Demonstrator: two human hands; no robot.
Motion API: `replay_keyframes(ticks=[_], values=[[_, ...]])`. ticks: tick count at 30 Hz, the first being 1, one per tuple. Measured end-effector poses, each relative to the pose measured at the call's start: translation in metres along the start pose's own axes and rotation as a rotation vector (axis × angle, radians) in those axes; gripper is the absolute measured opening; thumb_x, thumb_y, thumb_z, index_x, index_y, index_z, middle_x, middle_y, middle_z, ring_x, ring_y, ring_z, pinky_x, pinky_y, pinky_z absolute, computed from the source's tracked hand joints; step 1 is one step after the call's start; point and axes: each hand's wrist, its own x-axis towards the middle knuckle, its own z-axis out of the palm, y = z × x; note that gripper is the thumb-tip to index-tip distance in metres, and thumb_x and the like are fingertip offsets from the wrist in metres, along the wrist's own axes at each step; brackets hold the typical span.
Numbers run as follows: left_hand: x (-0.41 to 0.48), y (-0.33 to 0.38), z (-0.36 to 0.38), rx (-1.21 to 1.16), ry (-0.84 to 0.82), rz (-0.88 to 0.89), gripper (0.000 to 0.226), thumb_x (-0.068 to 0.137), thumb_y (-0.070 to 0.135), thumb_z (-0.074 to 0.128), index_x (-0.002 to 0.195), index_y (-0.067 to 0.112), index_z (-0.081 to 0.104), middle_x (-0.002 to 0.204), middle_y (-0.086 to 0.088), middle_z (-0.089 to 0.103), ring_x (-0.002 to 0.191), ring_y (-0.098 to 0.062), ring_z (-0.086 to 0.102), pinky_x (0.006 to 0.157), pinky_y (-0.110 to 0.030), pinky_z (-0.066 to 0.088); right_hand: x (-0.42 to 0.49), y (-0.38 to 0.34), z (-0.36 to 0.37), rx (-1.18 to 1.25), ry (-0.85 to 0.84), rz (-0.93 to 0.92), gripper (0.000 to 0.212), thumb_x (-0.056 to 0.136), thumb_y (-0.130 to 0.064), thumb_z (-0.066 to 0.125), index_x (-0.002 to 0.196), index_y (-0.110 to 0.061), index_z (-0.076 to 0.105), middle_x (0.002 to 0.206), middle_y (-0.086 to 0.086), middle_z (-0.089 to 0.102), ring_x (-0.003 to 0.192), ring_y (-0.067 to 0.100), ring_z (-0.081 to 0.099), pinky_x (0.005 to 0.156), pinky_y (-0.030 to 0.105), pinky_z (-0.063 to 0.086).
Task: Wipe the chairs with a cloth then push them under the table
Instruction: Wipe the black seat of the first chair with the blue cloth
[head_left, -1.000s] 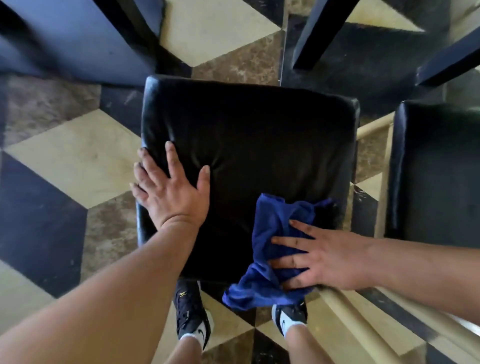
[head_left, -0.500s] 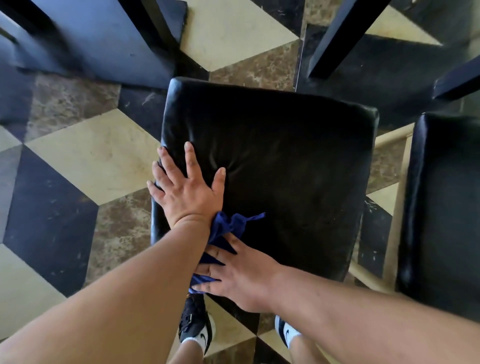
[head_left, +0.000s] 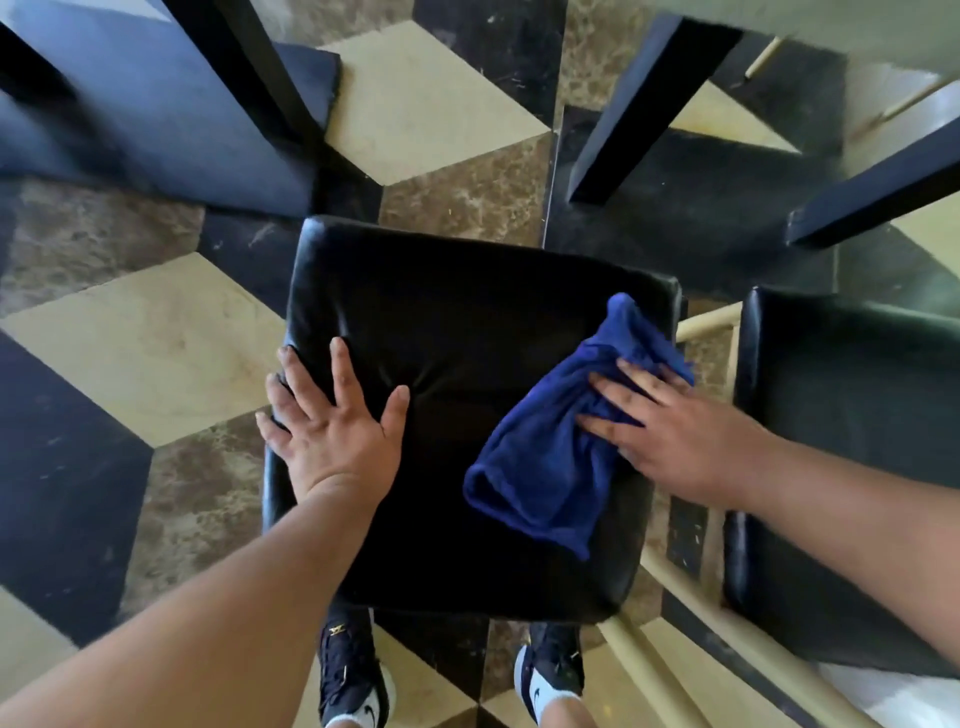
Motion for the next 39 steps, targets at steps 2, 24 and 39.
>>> replay_keyframes(ticks=[2, 24, 39], values=[[0.0, 0.0, -0.005, -0.008, -0.063, 0.004, 0.089, 0.091, 0.083, 0.016, 0.159, 0.037, -0.016, 0.167, -0.011, -0.028, 0.155, -0.037, -0.013, 0.123, -0.064, 0.001, 0.021, -0.008, -0.013, 0.064, 0.027, 0.134, 0.058, 0.103, -0.044, 0.024, 0.157, -0.03, 0.041, 0.167, 0.014, 0.03, 0.154, 0.046, 0.022, 0.114, 0.07, 0.031], [0.062, -0.025, -0.097, -1.002, -0.576, -0.52, 0.051, 0.106, 0.038, 0.046, 0.144, 0.006, 0.054, 0.138, -0.016, 0.063, 0.127, -0.034, 0.06, 0.076, -0.033, 0.051, 0.177, -0.228, -0.098, 0.251, 0.152, -0.033, 0.066, 0.105, -0.046, 0.029, 0.165, -0.03, 0.009, 0.174, -0.002, -0.007, 0.156, 0.038, -0.02, 0.12, 0.066, -0.012], [0.046, -0.023, -0.038, -0.652, -0.362, -0.347, 0.086, 0.082, 0.083, 0.027, 0.158, 0.053, 0.0, 0.17, 0.002, 0.022, 0.148, -0.039, 0.03, 0.12, -0.063, 0.021, 0.128, -0.214, -0.052, 0.148, 0.082, -0.342, 0.056, 0.106, -0.038, 0.032, 0.16, -0.044, 0.024, 0.174, -0.001, 0.006, 0.157, 0.038, -0.003, 0.121, 0.068, -0.005]])
